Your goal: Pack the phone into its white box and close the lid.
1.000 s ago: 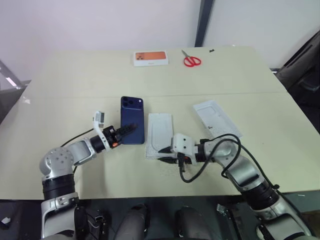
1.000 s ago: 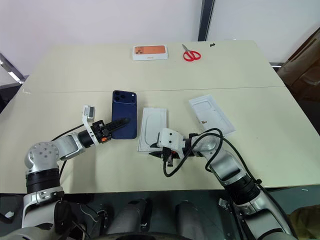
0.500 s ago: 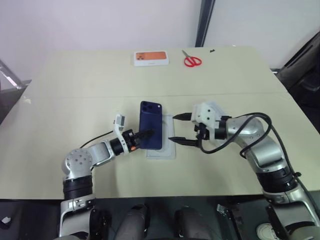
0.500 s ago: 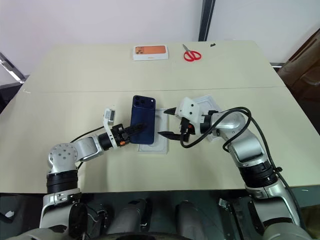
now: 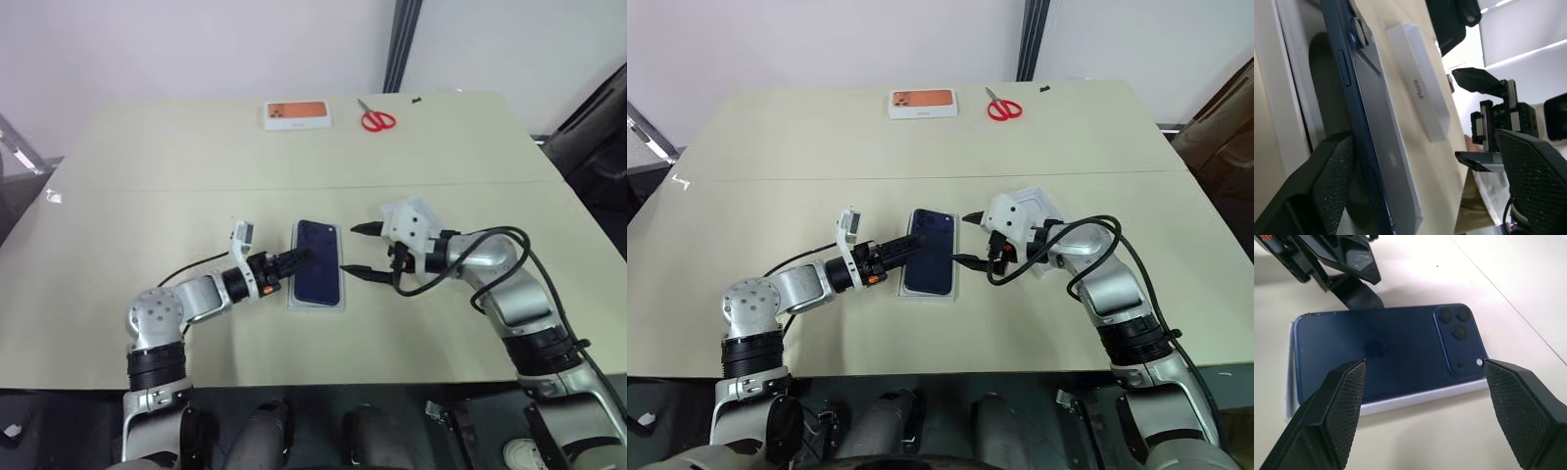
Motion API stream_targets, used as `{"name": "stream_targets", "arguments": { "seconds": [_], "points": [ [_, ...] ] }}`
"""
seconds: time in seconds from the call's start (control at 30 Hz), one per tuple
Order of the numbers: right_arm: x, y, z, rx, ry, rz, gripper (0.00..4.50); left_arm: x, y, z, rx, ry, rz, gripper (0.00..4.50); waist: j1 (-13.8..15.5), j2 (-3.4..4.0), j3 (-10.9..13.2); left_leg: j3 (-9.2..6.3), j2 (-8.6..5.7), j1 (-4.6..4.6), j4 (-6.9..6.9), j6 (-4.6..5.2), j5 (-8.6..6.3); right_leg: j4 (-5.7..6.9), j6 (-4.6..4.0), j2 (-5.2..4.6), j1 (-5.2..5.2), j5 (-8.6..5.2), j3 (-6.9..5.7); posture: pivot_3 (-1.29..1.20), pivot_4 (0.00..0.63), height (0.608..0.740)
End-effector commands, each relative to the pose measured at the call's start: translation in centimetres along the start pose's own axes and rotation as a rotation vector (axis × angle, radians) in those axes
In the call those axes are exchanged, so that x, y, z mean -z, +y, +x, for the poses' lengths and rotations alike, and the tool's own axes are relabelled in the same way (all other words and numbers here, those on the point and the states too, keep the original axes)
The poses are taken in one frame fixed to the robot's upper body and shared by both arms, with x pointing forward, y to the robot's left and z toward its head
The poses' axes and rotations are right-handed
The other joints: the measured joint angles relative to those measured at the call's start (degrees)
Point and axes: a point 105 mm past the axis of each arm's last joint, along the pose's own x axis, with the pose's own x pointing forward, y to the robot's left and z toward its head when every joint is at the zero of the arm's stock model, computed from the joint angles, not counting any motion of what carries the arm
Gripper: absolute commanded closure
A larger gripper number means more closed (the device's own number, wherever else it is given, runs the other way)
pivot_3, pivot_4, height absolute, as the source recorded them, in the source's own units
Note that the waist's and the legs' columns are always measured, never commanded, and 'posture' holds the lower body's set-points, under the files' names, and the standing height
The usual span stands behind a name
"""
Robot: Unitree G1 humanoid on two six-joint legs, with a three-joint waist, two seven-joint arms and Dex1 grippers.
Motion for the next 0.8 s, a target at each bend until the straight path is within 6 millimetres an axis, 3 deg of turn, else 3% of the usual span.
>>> {"name": "stream_targets", "arguments": {
  "seconds": [0.03,0.2,0.37,0.4,0.5,0.63,0.7,0.8],
  "points": [
    [-1.2,-0.4,0.2,0.013,-0.037,-0.048,0.48,-0.1,-0.8,-0.2,0.004,0.021,0.047,0.11,0.0,0.00,0.0,0.00,0.00,0.00,0.00,0.00,0.00,0.00,0.00,0.00,-0.01,0.00,0.00,0.00,0.150,0.734],
    [-1.1,-0.4,0.4,0.016,-0.040,-0.048,0.48,-0.5,-1.0,-1.5,-0.011,0.042,0.116,0.11,-0.1,0.00,0.0,0.00,0.01,0.00,-0.01,-0.01,0.00,0.00,0.00,0.01,-0.02,0.00,0.00,0.00,0.150,0.734],
    [-0.9,-0.3,0.6,0.016,-0.040,-0.040,0.48,-2.5,-0.7,-2.7,-0.055,-0.019,0.194,0.11,0.0,0.00,0.0,0.00,0.00,0.00,-0.01,-0.01,0.00,0.00,0.00,0.00,-0.02,0.00,0.01,0.00,0.150,0.734],
    [-0.9,-0.3,0.6,0.014,-0.043,-0.030,0.48,-3.1,-0.6,-2.8,-0.052,-0.046,0.196,0.34,0.0,0.01,0.0,0.00,0.00,0.00,-0.01,-0.01,0.00,0.00,0.00,0.00,-0.02,0.00,0.01,0.00,0.150,0.734],
    [0.3,-0.8,0.5,0.044,0.014,-0.036,1.36,-4.0,0.8,-3.1,-0.141,-0.064,0.254,1.42,0.0,0.00,0.0,0.00,0.00,0.00,0.00,-0.01,0.00,-0.01,0.00,0.00,-0.01,0.00,0.00,0.00,0.150,0.734],
    [1.9,-1.5,0.2,0.087,0.091,-0.091,3.55,-3.4,2.5,-2.8,-0.228,-0.007,0.362,3.61,0.1,0.01,0.0,0.01,-0.02,0.00,-0.02,-0.01,0.00,-0.01,0.00,-0.01,-0.02,0.00,0.01,0.00,0.150,0.734],
    [2.1,-1.5,0.1,0.091,0.097,-0.101,4.46,-2.7,3.0,-2.5,-0.239,0.031,0.388,4.48,0.0,0.02,0.0,0.01,-0.01,-0.01,-0.04,-0.01,0.00,-0.01,0.00,-0.01,-0.03,0.00,0.02,0.00,0.150,0.734],
    [3.0,-1.3,0.3,0.087,0.136,-0.140,4.46,-1.7,3.6,-1.8,-0.255,0.094,0.453,4.48,0.0,0.02,0.0,0.02,-0.01,-0.01,-0.05,-0.01,0.01,-0.01,-0.01,-0.01,-0.05,0.00,0.02,0.00,0.150,0.734]
  ]
}}
